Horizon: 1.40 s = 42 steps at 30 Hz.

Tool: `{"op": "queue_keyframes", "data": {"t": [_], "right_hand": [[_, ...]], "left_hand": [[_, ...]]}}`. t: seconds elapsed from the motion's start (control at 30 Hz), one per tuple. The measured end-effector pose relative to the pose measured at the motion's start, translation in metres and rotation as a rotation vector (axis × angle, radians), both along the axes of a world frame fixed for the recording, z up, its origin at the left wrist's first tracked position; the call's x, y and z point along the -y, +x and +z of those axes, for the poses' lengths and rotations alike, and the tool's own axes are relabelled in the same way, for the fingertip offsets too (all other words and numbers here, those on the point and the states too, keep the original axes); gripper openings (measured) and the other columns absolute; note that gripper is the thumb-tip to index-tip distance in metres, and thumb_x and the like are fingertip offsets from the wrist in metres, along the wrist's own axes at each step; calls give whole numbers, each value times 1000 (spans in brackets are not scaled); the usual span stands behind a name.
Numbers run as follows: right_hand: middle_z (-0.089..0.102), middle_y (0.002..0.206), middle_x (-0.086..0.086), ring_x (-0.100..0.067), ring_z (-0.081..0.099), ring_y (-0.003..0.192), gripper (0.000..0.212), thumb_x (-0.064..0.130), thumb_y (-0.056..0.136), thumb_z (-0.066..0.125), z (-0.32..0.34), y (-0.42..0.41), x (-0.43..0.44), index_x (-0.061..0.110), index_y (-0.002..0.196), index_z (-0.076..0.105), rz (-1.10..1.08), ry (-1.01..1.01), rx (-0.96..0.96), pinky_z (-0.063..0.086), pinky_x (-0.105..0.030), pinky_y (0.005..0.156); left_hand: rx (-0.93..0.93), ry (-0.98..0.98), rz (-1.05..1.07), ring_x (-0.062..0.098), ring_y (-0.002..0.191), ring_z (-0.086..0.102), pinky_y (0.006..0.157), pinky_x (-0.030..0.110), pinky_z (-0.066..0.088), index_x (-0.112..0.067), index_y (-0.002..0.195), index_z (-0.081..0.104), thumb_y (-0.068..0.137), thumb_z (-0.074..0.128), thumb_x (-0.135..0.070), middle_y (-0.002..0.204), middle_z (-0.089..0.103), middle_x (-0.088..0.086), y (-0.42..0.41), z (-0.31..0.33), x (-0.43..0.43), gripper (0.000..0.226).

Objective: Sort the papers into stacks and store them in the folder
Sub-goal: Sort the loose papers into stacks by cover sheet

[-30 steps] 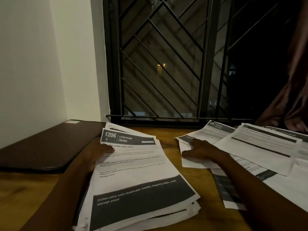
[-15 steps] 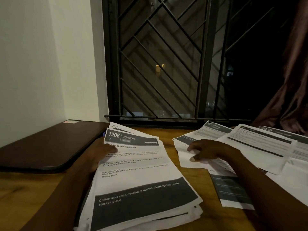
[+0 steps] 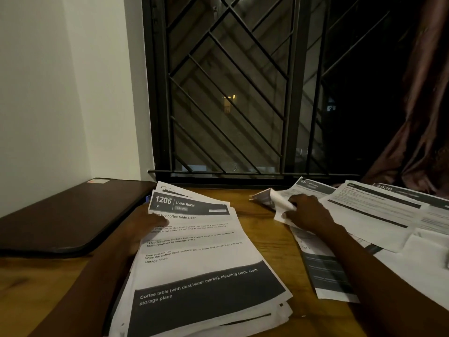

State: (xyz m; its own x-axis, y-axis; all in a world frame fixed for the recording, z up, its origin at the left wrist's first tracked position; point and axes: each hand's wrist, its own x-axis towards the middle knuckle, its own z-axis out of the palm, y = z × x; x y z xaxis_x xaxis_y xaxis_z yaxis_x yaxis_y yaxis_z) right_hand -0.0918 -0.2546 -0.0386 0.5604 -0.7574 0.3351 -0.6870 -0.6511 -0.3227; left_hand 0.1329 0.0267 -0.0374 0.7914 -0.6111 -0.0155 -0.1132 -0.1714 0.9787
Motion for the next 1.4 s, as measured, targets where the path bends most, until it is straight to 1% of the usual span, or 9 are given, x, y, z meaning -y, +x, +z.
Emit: {"op": "queue_keyframes", "data": {"t": [0.23,0.5,0.67,0.73,0.83,0.9,1.0,1.2,1.4], "right_hand": [[66,105,-17,-25,57,85,39,40,95,51,58,-22,-19,8,112,66,41,17,388,39,-29,71],[75,91,0,-16,72,80,30,39,95,51,152,-49,-81,15,106,66,627,780,1184,58,-28,62],[72,79,-1,-13,68,66,34,41,94,54,120,10,-69,11,106,65,426,737,801,56,-23,57],[68,103,-4,-18,66,85,45,47,93,52,82,35,-70,11,118,63,370,653,502,53,-26,73],[59,124,6,-19,60,104,49,54,91,51,35,54,-71,20,124,62,315,553,277,47,-30,92],[58,113,10,-7,57,84,38,50,95,48,23,56,-78,24,119,61,322,590,242,47,-23,75],[62,106,2,-7,54,77,42,50,96,43,17,60,-79,21,122,58,332,590,240,43,-27,78],[69,111,-9,-28,68,99,73,78,80,34,18,50,-64,22,121,58,363,1110,501,57,-41,83],[69,86,-8,-18,63,65,19,17,89,65,6,38,-55,12,107,62,275,694,511,53,-25,57]], "left_hand": [[-63,-62,-43,41,106,63,98,54,46,-3,111,62,88,57,10,109,69,22,0,-3,3,27],[-163,-179,-127,42,111,63,98,58,46,-5,126,58,93,56,1,121,66,22,8,-6,5,33],[-108,-176,-152,33,92,70,87,47,56,0,116,62,96,55,-6,118,65,27,9,-7,7,22],[-152,-202,-168,33,93,70,90,49,54,-4,114,62,97,53,-9,116,67,25,5,-6,6,20],[-216,-267,-152,12,58,71,56,25,58,-1,108,62,102,43,-12,70,75,7,0,-6,8,22],[-232,-297,-164,9,55,70,46,21,54,-10,105,65,102,46,-25,64,73,-1,-3,-4,11,24],[-278,-278,-222,29,97,72,84,44,57,-15,118,66,89,65,-35,107,74,12,2,-4,15,35],[-118,-88,-226,43,104,66,98,62,46,-3,119,62,81,66,11,115,69,22,19,-14,18,40],[-102,-80,-196,45,100,67,95,61,49,-11,118,61,86,57,11,112,70,20,17,-12,17,39]]}}
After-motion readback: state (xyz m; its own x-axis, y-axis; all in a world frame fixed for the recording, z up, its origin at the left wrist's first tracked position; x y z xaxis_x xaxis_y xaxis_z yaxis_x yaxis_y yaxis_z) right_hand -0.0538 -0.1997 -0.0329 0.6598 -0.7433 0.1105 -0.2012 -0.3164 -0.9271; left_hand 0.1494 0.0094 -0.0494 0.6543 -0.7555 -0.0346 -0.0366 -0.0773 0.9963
